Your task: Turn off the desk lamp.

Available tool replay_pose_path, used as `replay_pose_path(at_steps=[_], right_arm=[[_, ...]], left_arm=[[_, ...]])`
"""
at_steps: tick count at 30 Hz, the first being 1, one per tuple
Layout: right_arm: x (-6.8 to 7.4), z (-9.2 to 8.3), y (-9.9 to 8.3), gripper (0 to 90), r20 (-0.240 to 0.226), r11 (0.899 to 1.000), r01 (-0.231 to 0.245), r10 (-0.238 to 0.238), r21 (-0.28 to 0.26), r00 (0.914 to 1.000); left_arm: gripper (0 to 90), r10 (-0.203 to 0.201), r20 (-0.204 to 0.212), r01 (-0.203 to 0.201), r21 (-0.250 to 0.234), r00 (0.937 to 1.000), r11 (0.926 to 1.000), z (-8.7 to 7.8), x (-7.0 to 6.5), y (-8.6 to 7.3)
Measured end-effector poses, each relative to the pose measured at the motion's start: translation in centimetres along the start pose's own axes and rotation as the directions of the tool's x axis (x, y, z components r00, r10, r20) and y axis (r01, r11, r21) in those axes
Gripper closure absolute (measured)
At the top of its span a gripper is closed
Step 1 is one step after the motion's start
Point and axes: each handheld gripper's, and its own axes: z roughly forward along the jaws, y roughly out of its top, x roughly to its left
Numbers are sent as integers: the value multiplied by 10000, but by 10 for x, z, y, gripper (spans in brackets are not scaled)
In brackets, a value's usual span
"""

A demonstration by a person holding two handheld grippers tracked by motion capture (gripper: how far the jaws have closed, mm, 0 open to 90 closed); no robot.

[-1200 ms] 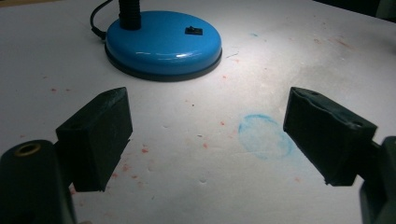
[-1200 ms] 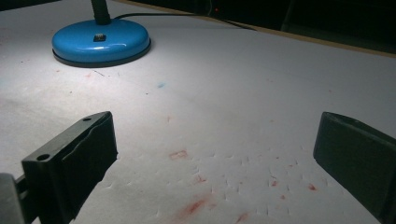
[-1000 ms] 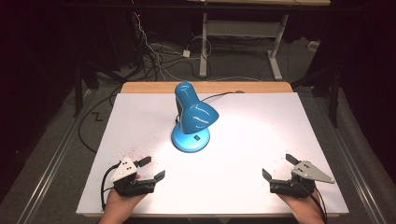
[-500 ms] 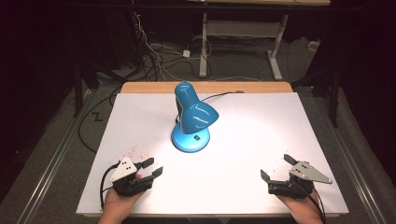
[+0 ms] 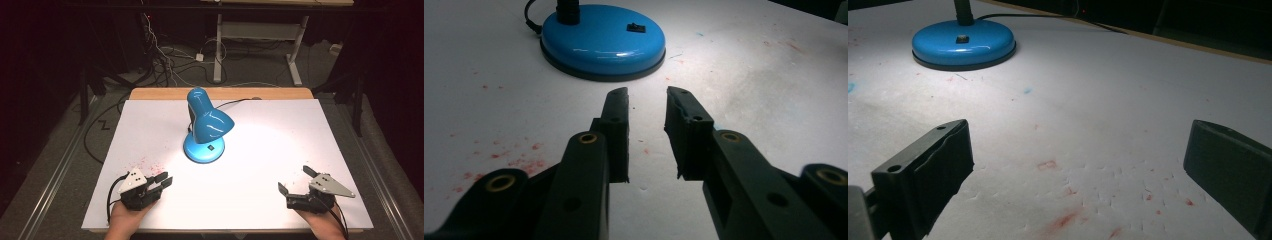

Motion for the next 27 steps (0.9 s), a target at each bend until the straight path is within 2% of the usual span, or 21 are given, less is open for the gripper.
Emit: replay_pose_path(at_steps=[2, 4, 10, 16, 22, 27], right_arm=[[0, 0, 0, 3, -2, 10000, -9, 9, 5, 10000], [0, 0, 0, 3, -13, 10000, 19, -19, 10, 10000], [0, 1, -1, 3, -11, 10000, 31, -31, 23, 10000], [0, 0, 0, 3, 7, 10000, 34, -34, 12, 10000], [0, 0, -1, 3, -2, 10000, -7, 7, 0, 10000], [0, 0, -1, 3, 8, 10000, -48, 48, -9, 10000]], left_arm=[[719, -52, 16, 51, 25, 10000, 10000, 0, 0, 0], [778, -149, 56, 149, -1, 9999, 9999, -1, 1, 1], [878, -364, 157, 363, 68, 9992, 9993, -1, 2, 1], [880, -406, 383, 400, 158, 9984, 9991, 0, 2, 2], [880, -381, 422, 370, 271, 9984, 9989, 3, 1, 1], [880, -162, 366, 153, 257, 9992, 9996, 4, -5, 4]])
